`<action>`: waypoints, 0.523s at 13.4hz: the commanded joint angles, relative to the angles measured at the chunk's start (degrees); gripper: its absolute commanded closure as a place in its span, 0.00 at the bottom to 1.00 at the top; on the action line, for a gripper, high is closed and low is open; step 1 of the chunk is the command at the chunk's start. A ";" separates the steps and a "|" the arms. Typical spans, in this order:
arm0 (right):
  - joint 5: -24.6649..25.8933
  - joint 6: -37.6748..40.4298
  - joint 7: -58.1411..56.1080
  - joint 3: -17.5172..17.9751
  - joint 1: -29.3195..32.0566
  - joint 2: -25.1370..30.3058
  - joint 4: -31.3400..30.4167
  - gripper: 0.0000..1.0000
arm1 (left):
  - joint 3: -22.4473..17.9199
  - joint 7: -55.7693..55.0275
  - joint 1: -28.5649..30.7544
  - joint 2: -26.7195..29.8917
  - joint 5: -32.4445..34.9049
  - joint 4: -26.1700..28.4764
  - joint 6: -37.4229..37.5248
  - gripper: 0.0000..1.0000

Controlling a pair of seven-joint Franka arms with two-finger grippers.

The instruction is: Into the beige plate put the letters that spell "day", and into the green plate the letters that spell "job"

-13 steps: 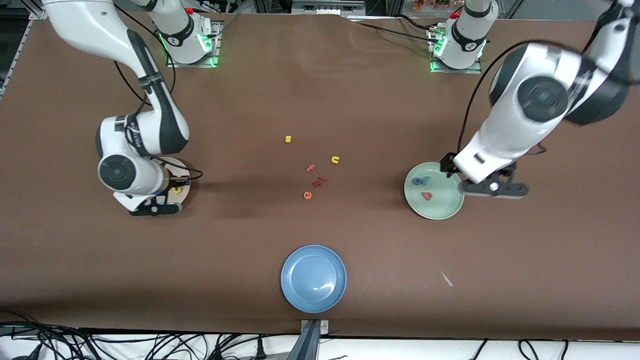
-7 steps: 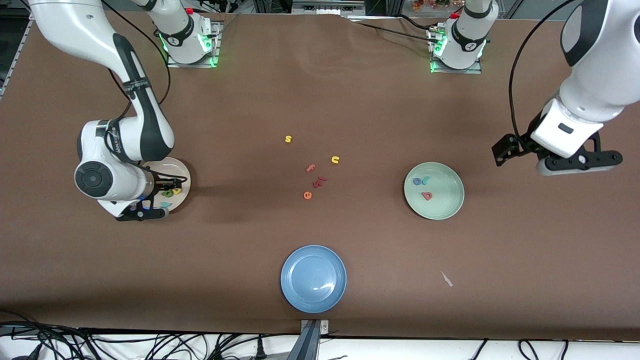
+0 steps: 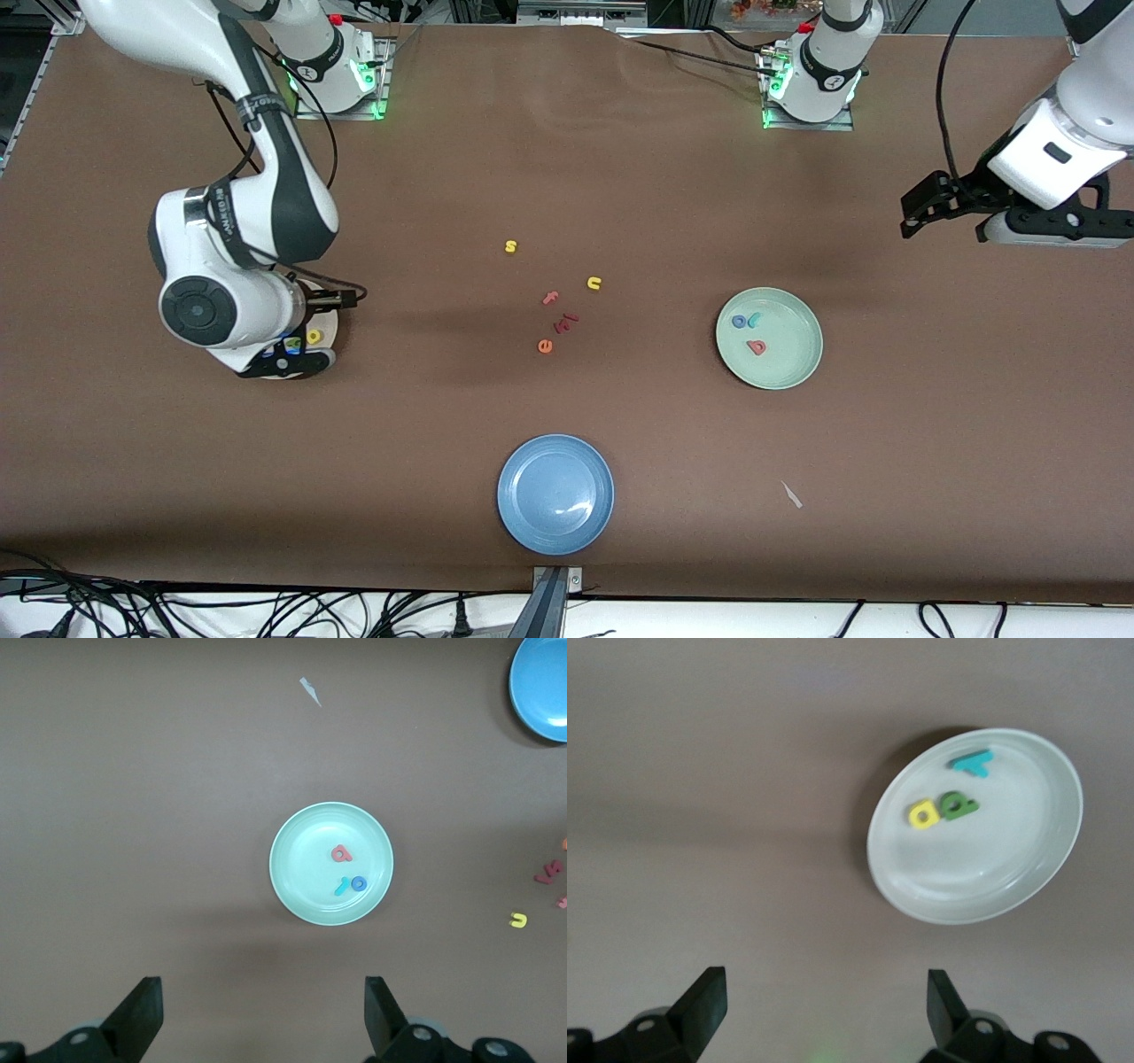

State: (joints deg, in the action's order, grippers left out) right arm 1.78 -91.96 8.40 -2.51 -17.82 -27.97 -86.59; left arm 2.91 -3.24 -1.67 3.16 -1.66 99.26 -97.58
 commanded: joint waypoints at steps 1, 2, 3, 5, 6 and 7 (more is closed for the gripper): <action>-0.55 4.41 1.09 -0.30 -2.04 4.39 1.68 0.00 | -2.55 2.18 -0.09 1.50 -0.36 0.68 2.20 0.00; -0.29 4.77 1.18 -0.30 -2.74 7.03 0.73 0.00 | -2.64 2.18 0.08 1.41 -0.27 -0.37 4.66 0.00; -0.20 4.07 0.92 -0.21 -2.75 10.45 -1.72 0.00 | -2.82 2.35 0.34 0.98 -0.27 -1.25 5.12 0.00; -0.28 1.97 0.13 -0.04 -0.91 17.22 -6.47 0.00 | -2.47 2.44 0.87 0.89 -0.19 -1.44 5.03 0.00; -0.20 1.87 -0.57 1.44 1.10 20.56 -7.62 0.00 | -2.29 2.36 0.87 0.89 -0.18 -1.44 5.03 0.00; -0.20 2.22 -0.58 3.20 4.08 23.03 -7.98 0.00 | -2.29 2.36 0.87 0.89 -0.18 -1.52 5.03 0.00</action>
State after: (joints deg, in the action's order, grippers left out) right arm 1.82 -88.34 8.78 -2.18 -18.34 -12.42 -89.07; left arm 0.18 -2.08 -1.28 3.65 -1.66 98.51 -93.74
